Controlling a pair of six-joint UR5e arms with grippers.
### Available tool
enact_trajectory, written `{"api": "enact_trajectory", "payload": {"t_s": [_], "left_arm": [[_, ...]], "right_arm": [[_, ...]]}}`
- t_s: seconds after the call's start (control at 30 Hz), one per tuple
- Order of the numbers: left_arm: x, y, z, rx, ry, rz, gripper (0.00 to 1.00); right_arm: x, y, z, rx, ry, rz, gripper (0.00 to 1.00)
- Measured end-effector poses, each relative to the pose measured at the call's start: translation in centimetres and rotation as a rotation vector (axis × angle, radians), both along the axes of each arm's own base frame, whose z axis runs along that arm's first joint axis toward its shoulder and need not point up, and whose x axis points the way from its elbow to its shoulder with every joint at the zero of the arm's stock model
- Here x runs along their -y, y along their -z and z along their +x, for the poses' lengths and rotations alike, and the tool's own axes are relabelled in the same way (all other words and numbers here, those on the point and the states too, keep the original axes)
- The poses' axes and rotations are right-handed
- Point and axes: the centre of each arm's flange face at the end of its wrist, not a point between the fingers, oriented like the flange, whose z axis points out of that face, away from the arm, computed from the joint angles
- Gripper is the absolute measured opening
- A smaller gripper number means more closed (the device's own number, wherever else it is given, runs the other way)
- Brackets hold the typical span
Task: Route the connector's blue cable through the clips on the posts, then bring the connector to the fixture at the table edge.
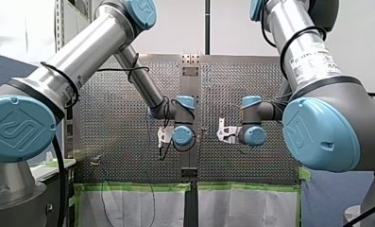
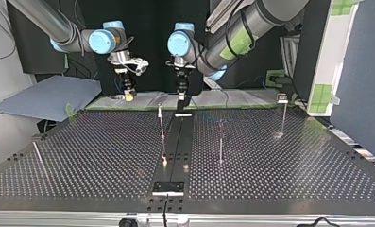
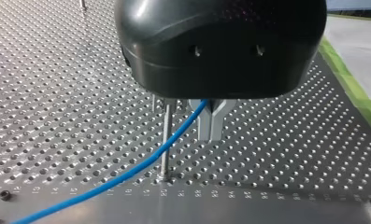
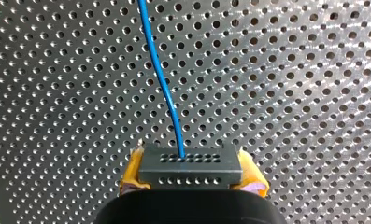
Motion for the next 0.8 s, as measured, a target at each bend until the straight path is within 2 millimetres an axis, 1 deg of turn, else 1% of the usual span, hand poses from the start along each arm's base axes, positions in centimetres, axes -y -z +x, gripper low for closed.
{"api": "enact_trajectory", "payload": {"t_s": [0.43, 0.8], "left_arm": [[0.7, -0.8, 0.8, 0.016, 0.009, -0.010, 0.02], [1.5, -1.5, 1.6, 0.016, 0.021, -0.012, 0.02]], "right_arm": [[2.2, -0.3, -2.1, 0.018, 0.026, -0.011, 0.02], [3.3, -0.6, -2.7, 0.023, 0.037, -0.017, 0.02]]}}
